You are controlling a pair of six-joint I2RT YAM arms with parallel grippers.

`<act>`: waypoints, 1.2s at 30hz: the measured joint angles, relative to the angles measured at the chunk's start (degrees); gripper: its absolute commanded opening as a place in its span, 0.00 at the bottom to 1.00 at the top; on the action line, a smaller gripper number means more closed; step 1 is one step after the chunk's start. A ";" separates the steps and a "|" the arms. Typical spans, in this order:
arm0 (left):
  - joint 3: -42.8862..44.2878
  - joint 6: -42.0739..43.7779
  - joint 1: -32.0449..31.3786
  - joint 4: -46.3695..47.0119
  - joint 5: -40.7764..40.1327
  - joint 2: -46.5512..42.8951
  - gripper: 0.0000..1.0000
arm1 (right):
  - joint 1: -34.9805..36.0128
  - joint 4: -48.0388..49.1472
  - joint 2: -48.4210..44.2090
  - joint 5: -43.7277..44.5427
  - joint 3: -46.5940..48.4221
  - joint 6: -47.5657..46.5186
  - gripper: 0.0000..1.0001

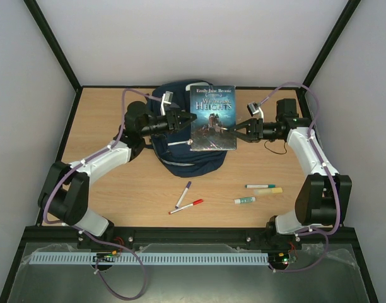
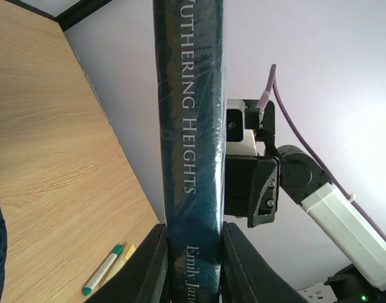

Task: Pack the student bag
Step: Pick up the book from the center of the board.

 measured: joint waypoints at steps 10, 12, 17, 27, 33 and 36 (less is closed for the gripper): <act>0.00 -4.24 -1.75 5.49 -1.99 3.50 0.13 | -0.50 0.96 0.09 1.01 0.00 2.38 0.37; 0.02 -5.09 -2.12 6.80 -2.34 4.46 0.13 | -0.63 1.55 0.11 1.75 0.00 3.48 0.32; 0.20 -5.40 -2.43 7.52 -3.34 5.05 0.37 | -0.79 3.96 0.13 3.34 -0.20 6.86 0.10; 3.45 8.02 1.11 -13.09 -9.53 4.39 0.69 | -3.85 8.79 -0.15 11.76 -4.74 10.97 0.01; 3.65 18.27 7.96 -30.29 -16.06 3.23 0.65 | -9.31 10.82 -1.40 19.39 -11.23 6.19 0.01; 4.63 24.04 9.16 -39.89 -20.81 3.23 0.62 | -10.10 10.93 -3.48 23.08 -15.08 3.96 0.01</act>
